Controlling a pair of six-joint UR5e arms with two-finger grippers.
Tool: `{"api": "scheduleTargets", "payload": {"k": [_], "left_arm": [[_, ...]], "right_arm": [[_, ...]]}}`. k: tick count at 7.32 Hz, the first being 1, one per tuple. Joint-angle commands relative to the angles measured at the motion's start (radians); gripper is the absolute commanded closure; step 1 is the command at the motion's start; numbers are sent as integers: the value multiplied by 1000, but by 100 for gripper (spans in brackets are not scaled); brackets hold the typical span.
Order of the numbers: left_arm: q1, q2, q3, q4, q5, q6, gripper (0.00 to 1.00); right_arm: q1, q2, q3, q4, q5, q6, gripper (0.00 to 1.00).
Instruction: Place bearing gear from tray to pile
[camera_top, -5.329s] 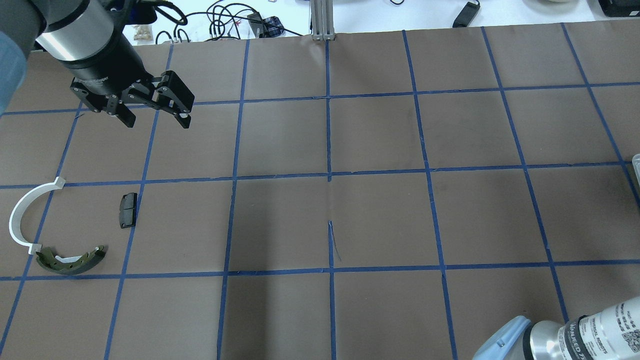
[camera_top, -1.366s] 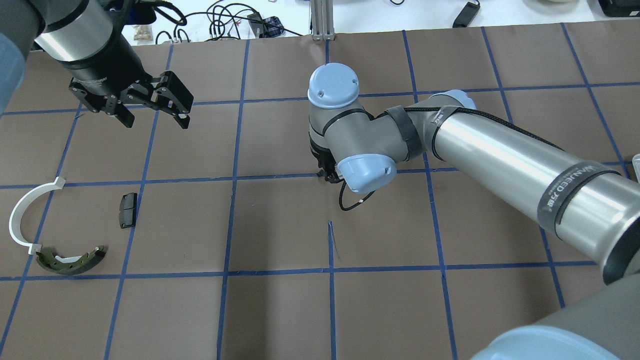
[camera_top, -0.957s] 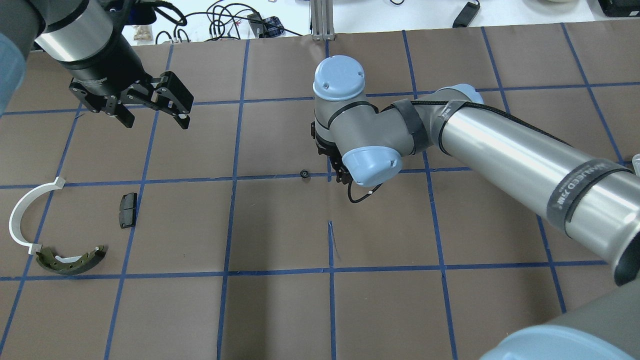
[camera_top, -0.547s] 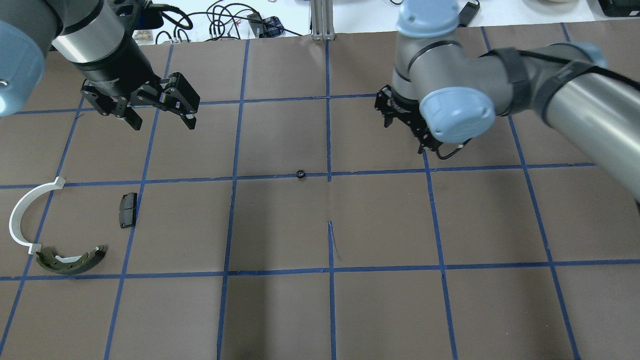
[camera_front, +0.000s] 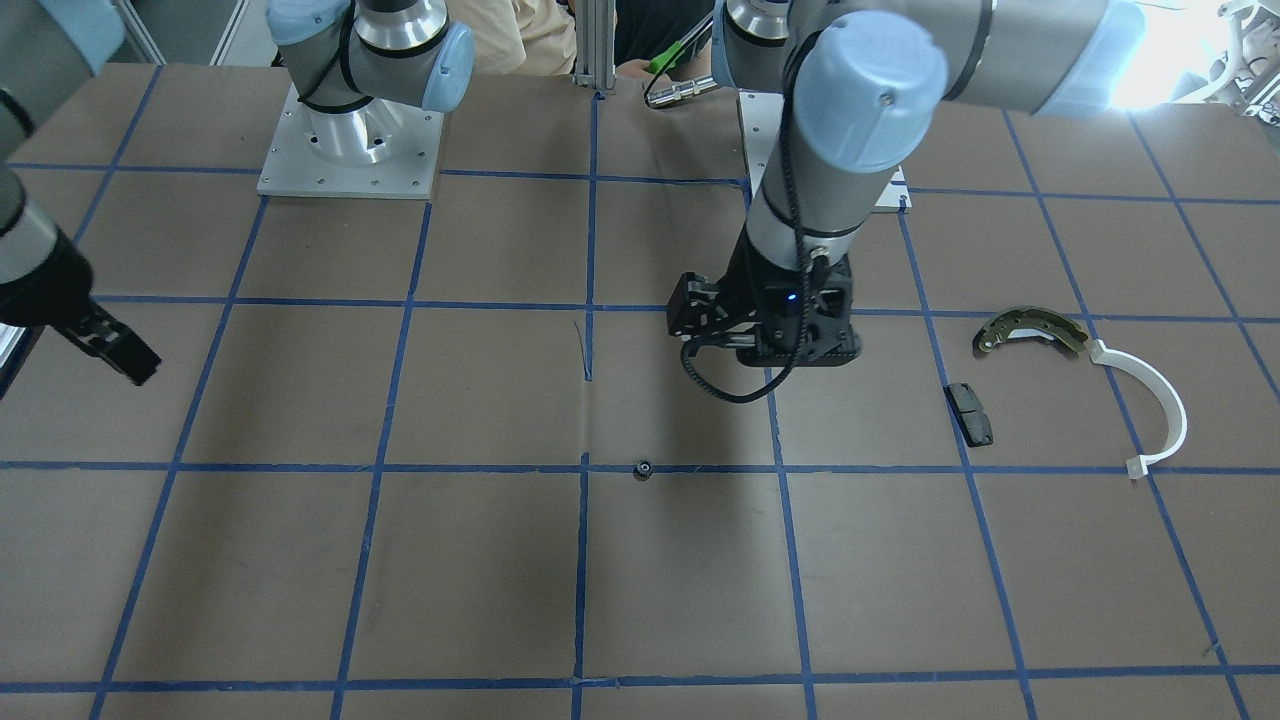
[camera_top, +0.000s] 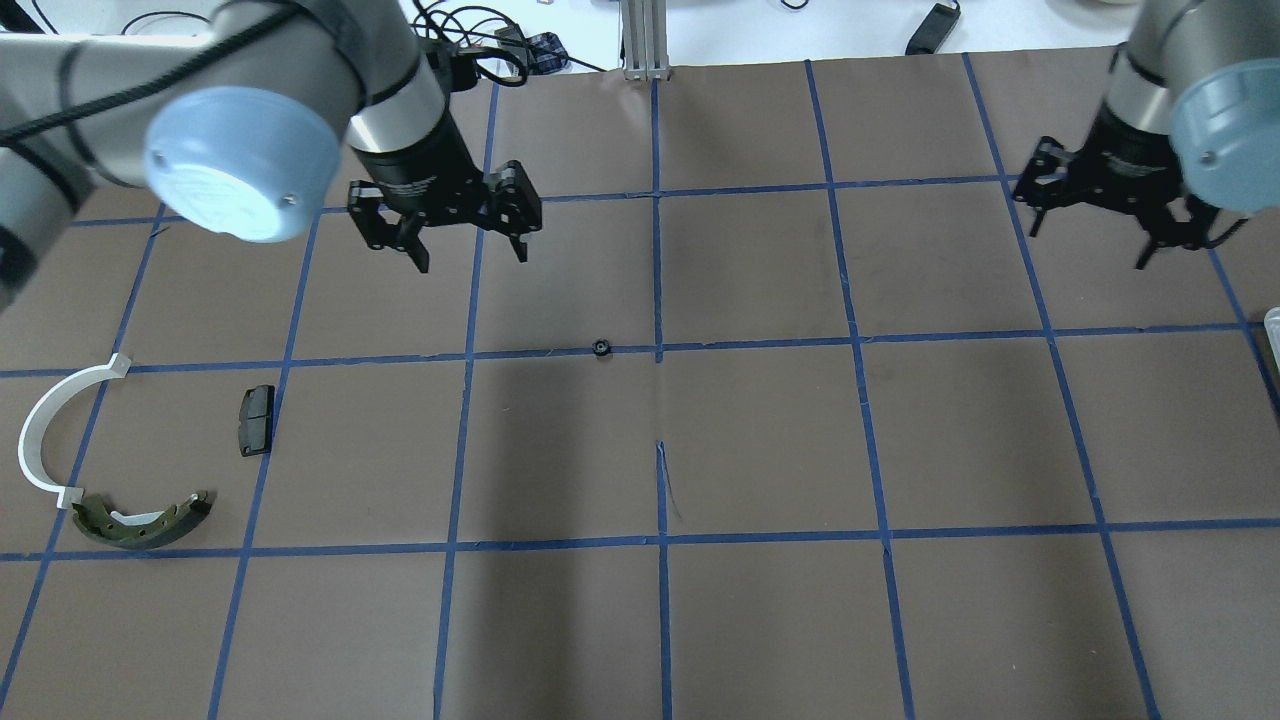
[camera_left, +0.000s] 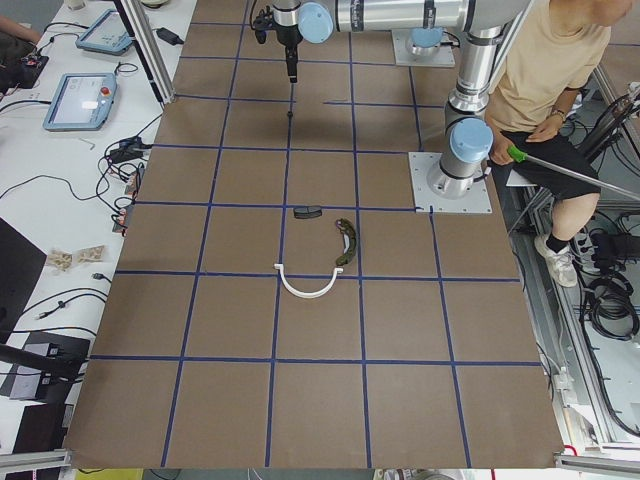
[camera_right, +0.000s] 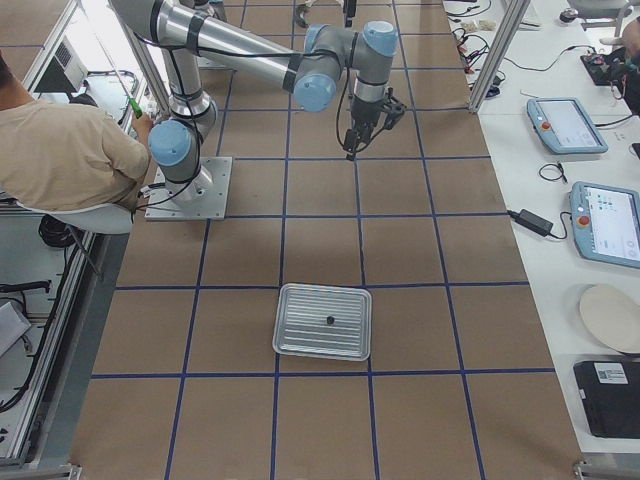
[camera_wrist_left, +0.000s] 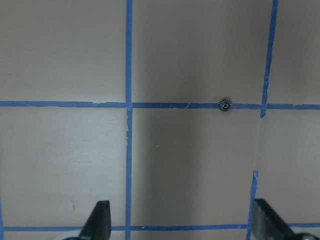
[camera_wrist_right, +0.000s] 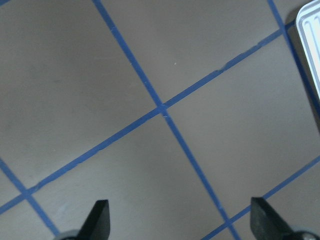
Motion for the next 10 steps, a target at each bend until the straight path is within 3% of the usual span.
{"api": "scheduleTargets", "payload": {"k": [1,4,5,8,10], "left_arm": [[-104,-112,-29,141,10,-120,0],[-117,-201,-167,400,15,-171,0],[-117,-223,-181,447,24,-174,0],[-117,-276,-167,506,26,-220,0],[-117,-304,-166,522,70,-223,0]], "right_arm": [[-228,26,5,-76,1,-426,0],[-426,190,-6,-306,42,-789,0],[-486,236,-7,-327,89,-857,0],[-578,369,-4,-415,157,-1040,5],[-580,406,-3,-460,146,-1062,8]]}}
